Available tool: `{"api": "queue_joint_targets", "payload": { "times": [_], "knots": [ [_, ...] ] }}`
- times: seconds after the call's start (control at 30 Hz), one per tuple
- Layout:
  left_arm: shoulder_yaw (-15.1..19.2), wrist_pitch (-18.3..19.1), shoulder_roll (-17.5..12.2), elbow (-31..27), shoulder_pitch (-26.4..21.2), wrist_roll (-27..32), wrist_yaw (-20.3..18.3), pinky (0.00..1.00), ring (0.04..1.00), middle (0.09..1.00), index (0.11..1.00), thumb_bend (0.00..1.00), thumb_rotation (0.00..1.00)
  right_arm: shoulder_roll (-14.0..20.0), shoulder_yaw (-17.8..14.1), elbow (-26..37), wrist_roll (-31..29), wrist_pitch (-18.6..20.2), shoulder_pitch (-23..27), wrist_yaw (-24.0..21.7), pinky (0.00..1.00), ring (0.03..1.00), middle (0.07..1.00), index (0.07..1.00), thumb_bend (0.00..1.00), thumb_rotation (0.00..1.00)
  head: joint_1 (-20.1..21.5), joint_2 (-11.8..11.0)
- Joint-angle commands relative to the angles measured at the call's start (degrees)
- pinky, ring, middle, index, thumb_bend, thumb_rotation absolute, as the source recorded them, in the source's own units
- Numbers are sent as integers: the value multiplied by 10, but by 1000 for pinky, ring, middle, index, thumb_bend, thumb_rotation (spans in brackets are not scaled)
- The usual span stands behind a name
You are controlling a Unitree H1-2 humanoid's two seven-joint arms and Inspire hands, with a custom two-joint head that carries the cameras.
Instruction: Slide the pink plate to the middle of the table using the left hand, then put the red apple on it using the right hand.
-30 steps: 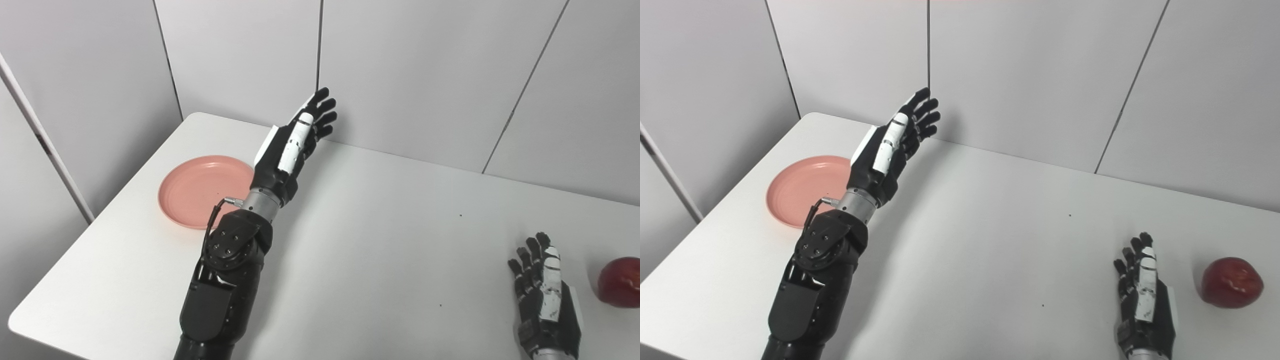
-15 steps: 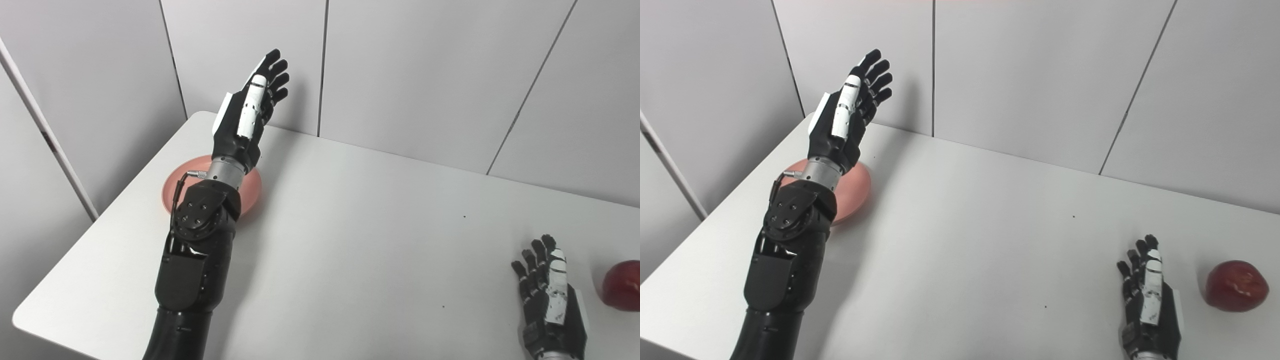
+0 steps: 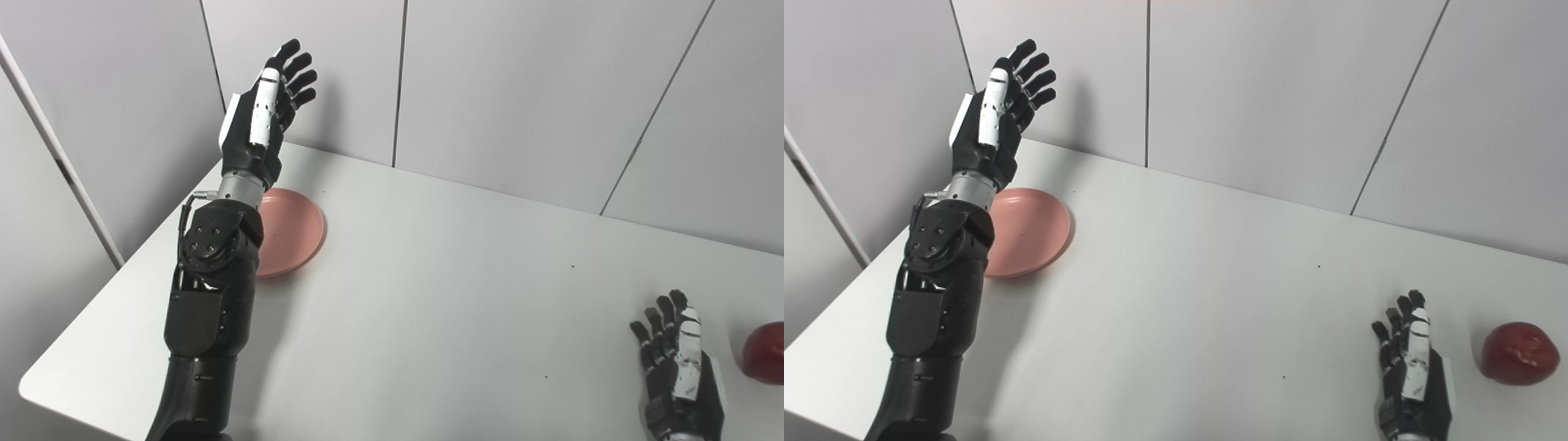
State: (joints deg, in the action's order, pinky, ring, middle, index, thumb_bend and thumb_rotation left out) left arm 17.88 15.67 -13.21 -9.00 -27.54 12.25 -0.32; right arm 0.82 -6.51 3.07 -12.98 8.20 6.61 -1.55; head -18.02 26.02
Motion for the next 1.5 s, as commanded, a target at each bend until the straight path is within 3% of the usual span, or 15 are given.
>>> {"api": "queue_joint_targets", "payload": {
  "times": [0.0, 0.63, 1.13, 1.47],
  "knots": [
    [10, -16, -20, -4, -28, 10, 5, 881, 891, 900, 874, 375, 1000, -1, -4, 17, -2, -10, 11, 3, 1000, 1000, 1000, 1000, 168, 1000, -1, 1],
    [72, -35, -86, 67, -18, 46, 1, 877, 885, 890, 873, 375, 1000, 12, -2, 20, -6, -10, 7, -11, 1000, 1000, 1000, 1000, 161, 1000, -22, -1],
    [99, -64, -118, 142, 2, 65, -5, 909, 902, 896, 874, 387, 1000, 11, 0, 29, -7, -4, 7, -4, 1000, 1000, 1000, 1000, 142, 1000, -19, 4],
    [102, -70, -118, 164, 19, 77, -10, 903, 900, 899, 873, 361, 1000, 12, 0, 36, -10, 1, 7, -3, 1000, 1000, 1000, 1000, 145, 1000, -22, 6]
  ]
}}
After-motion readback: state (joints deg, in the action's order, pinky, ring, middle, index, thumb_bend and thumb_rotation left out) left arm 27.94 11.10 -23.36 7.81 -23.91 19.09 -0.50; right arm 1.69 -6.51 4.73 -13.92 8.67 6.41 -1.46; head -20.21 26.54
